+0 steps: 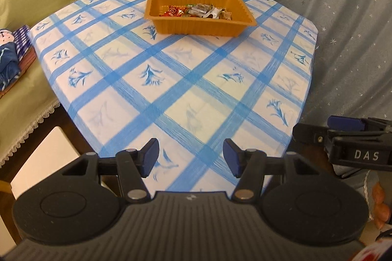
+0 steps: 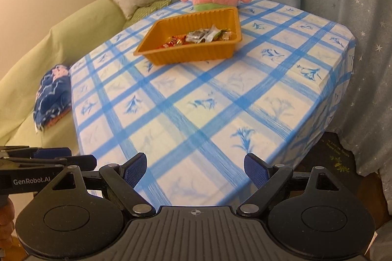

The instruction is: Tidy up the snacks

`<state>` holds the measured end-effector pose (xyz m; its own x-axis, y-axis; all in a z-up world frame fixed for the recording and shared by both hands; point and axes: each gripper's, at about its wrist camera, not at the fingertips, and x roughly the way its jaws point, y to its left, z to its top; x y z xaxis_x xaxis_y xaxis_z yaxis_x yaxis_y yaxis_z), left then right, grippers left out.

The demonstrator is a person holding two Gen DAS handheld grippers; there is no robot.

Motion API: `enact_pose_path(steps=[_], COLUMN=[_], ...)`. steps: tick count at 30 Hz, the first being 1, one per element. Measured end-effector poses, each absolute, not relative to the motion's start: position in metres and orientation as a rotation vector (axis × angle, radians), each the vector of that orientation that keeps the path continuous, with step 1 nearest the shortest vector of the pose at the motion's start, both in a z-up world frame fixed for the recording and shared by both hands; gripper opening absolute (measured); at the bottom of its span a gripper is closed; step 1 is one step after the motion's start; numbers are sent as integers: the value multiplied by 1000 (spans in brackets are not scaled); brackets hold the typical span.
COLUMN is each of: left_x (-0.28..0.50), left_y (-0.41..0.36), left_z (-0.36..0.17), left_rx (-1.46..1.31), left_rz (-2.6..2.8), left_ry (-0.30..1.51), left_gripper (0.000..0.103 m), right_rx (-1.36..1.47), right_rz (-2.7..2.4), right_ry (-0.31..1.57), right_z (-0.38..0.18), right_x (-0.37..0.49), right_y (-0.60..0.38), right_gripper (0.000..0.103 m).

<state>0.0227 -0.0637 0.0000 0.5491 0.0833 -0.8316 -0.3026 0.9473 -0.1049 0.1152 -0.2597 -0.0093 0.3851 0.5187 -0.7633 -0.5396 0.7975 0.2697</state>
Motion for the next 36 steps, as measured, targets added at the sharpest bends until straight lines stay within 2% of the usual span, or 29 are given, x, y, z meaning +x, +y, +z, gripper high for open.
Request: enact_pose_path(steps=[12,36], left_x=[9,6], left_y=[-91,-91], left_z=[2,4], left_rx=[-229,-227], left_rz=[237,232], left_ry=[960,955], left_gripper=[55,55], right_rx=[-45,-39], right_rz=[701,699], right_ry=[983,984], right_z=[-16,-17], right_x=[102,99], right_y=[-277,-275], right_gripper=[86,86])
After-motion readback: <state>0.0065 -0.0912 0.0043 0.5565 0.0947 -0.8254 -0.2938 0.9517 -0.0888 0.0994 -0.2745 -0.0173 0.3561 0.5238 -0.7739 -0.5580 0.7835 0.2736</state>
